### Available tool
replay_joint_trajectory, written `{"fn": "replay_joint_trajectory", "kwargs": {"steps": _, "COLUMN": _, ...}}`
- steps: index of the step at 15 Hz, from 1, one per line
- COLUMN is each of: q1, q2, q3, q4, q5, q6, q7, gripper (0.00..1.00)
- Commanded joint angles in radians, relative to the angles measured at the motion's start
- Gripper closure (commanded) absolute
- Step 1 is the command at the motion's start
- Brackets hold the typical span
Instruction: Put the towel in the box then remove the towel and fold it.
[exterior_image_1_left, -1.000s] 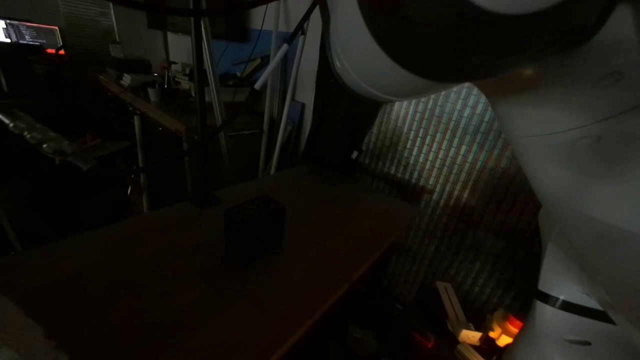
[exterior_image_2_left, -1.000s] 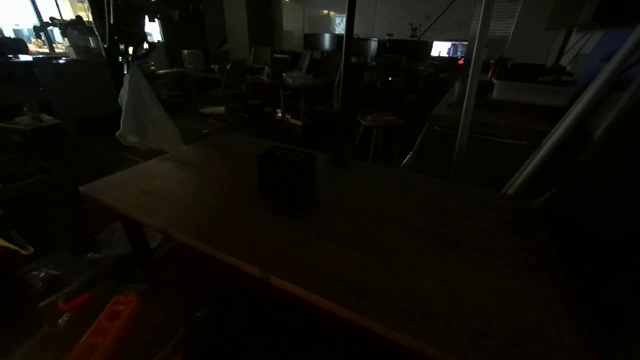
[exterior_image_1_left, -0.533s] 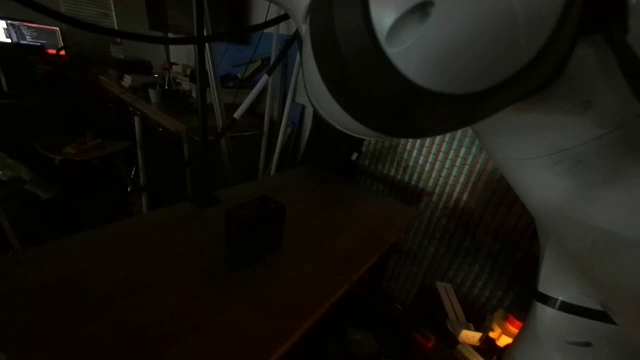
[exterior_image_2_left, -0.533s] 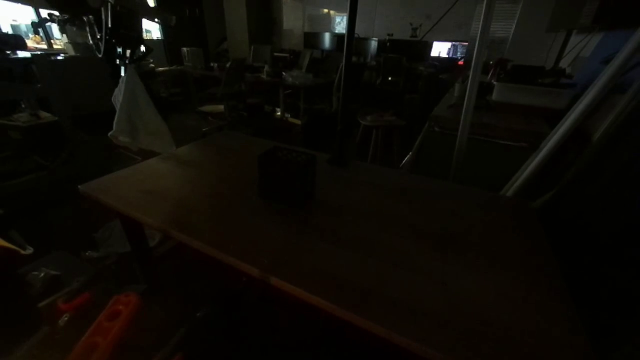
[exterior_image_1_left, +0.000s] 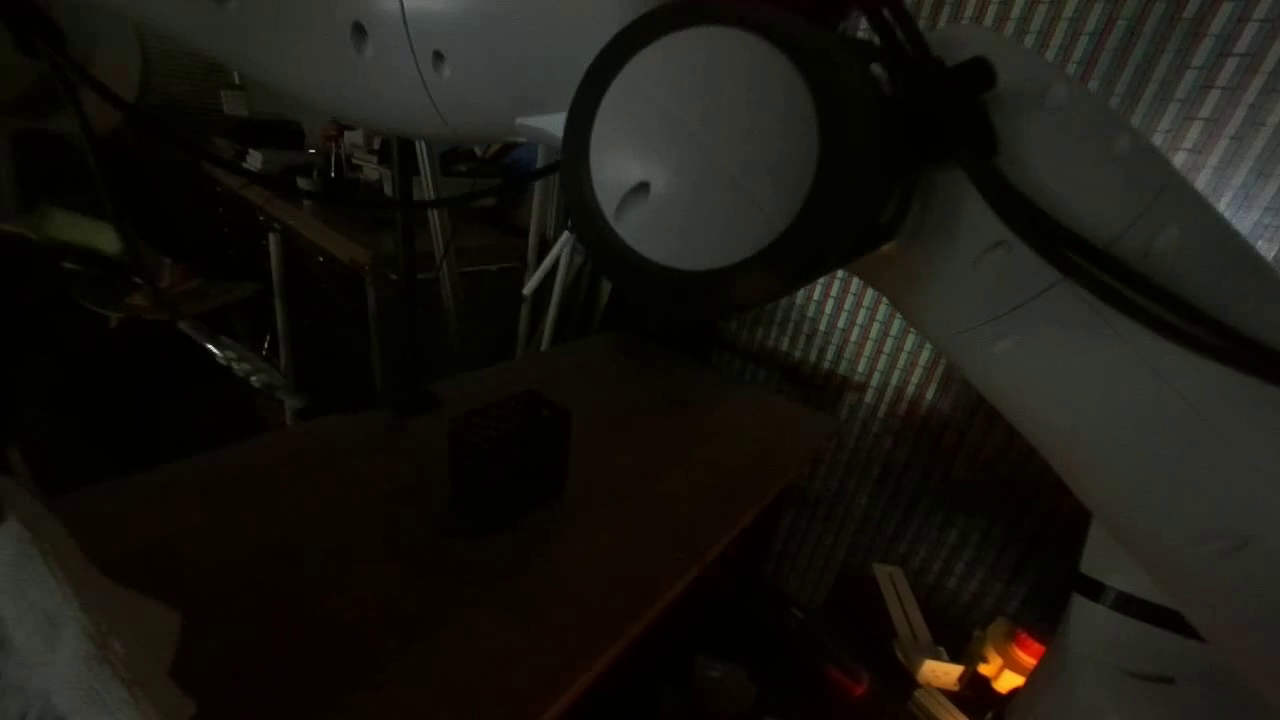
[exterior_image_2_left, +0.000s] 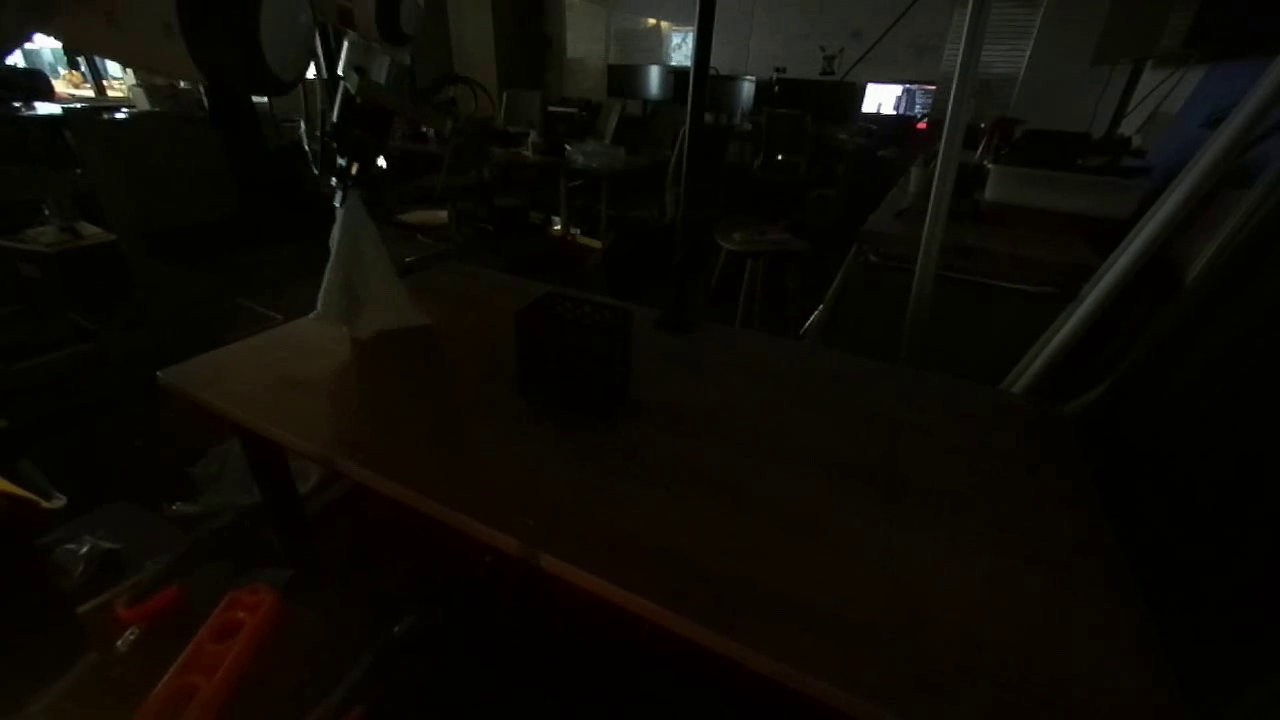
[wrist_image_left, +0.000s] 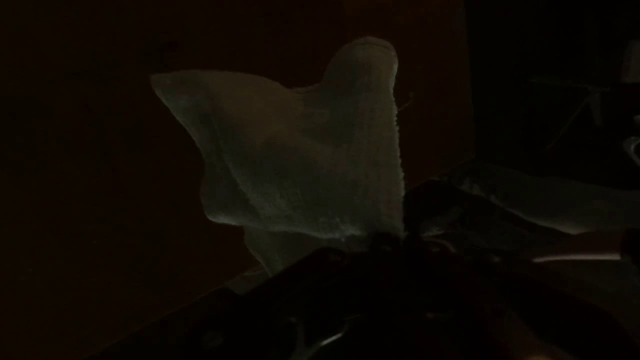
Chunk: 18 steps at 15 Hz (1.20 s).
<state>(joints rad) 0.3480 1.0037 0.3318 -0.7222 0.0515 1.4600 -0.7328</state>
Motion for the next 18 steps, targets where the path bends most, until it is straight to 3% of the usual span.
{"fn": "replay_joint_trajectory", "kwargs": {"steps": 1, "q1": -0.101, "q2": 0.055, "q3": 0.029, "q4": -0.071, "q5": 0.076, "q6": 0.095, "q7": -0.09, "gripper": 0.99}}
{"fn": "replay_joint_trajectory", "kwargs": {"steps": 7, "q1": -0.226, "q2": 0.056, "q3": 0.04, "q4": -0.286, "q5": 0.159, "q6": 0.27, "q7": -0.216, "gripper": 0.99}}
{"fn": "replay_joint_trajectory", "kwargs": {"steps": 15, "q1": -0.342, "q2": -0.066, "q3": 0.061, "q4": -0.58, "q5": 0.216, "q6": 0.434, "q7": -0.307, "gripper": 0.99}}
{"fn": "replay_joint_trajectory", "kwargs": {"steps": 18, "q1": -0.377, "q2": -0.131, "q3": 0.027, "q4": -0.662, "q5": 0.233, "q6": 0.458, "q7": -0.302, "gripper": 0.99}}
